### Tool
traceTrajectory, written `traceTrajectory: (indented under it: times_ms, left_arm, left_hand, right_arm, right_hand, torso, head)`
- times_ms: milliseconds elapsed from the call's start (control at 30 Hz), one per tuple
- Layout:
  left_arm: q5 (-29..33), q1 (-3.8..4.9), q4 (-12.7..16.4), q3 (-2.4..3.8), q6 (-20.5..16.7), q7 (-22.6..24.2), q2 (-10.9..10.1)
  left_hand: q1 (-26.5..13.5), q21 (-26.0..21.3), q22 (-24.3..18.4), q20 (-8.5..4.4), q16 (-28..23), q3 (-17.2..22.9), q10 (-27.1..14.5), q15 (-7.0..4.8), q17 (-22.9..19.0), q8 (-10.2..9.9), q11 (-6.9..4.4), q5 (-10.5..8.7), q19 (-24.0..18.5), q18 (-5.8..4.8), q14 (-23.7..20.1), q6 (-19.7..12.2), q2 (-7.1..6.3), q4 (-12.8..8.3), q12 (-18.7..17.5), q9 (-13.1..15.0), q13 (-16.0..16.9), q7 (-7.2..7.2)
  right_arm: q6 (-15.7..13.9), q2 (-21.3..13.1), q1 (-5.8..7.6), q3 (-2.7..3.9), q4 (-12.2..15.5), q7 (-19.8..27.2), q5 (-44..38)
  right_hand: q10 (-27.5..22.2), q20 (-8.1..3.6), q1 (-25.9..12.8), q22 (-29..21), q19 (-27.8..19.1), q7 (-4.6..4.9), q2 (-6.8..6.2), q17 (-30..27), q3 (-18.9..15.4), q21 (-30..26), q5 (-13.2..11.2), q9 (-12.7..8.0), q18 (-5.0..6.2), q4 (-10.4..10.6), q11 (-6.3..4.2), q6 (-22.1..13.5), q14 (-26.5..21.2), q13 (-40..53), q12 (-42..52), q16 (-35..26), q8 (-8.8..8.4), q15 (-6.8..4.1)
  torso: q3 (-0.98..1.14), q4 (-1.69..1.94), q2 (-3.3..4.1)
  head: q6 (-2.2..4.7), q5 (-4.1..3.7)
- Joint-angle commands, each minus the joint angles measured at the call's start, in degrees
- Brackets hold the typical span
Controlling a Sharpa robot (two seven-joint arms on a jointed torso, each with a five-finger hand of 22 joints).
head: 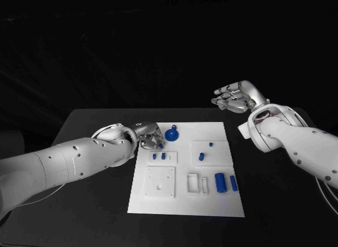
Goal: Assemble the parts on the task board
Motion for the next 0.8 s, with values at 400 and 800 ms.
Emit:
traceTrajectory:
  times_ms: [400, 800]
  left_arm:
    - [2.39, -0.08, 2.91, 0.15, -3.61, 2.4, -1.59]
    - [2.02, -0.08, 1.53, 0.19, -3.26, 2.48, -1.44]
  left_hand:
    - [0.19, 0.67, 1.18, -0.04, -0.11, 0.06, 0.17, -0.01, 0.28, 0.11, 0.06, 0.1, -0.11, 0.71, 0.48, 0.14, 0.02, -0.7, 0.21, 0.02, 0.03, 0.24]
    - [0.22, 0.89, 1.23, 0.01, -0.27, 0.31, 0.08, 0.04, 0.29, 0.12, 0.13, 0.23, -0.26, 0.78, 0.38, 0.09, -0.07, -0.92, 0.21, 0.02, 0.02, 0.28]
  right_arm:
    - [0.19, 0.02, -0.27, 0.03, 0.03, 0.57, 0.01]
    - [0.21, -0.08, -0.33, 0.03, 0.07, 0.54, 0.01]
  right_hand:
    - [-0.4, 0.04, 0.06, -0.35, -0.26, 0.05, 0.11, -0.14, -0.02, 0.25, 0.28, 0.03, 0.42, -0.28, -0.02, -0.2, -0.32, -0.09, -0.25, -0.36, -0.09, 0.09]
    - [-0.47, 0.06, 0.08, -0.56, -0.3, 0.07, 0.14, -0.21, -0.01, 0.31, 0.25, 0.03, 0.42, -0.34, 0.01, -0.22, -0.38, -0.1, -0.26, -0.37, -0.09, 0.11]
  torso:
    - [-0.09, 0.07, 0.0]
    - [0.0, -0.02, -0.01]
  head:
    - [0.12, -0.07]
    - [0.09, 0.0]
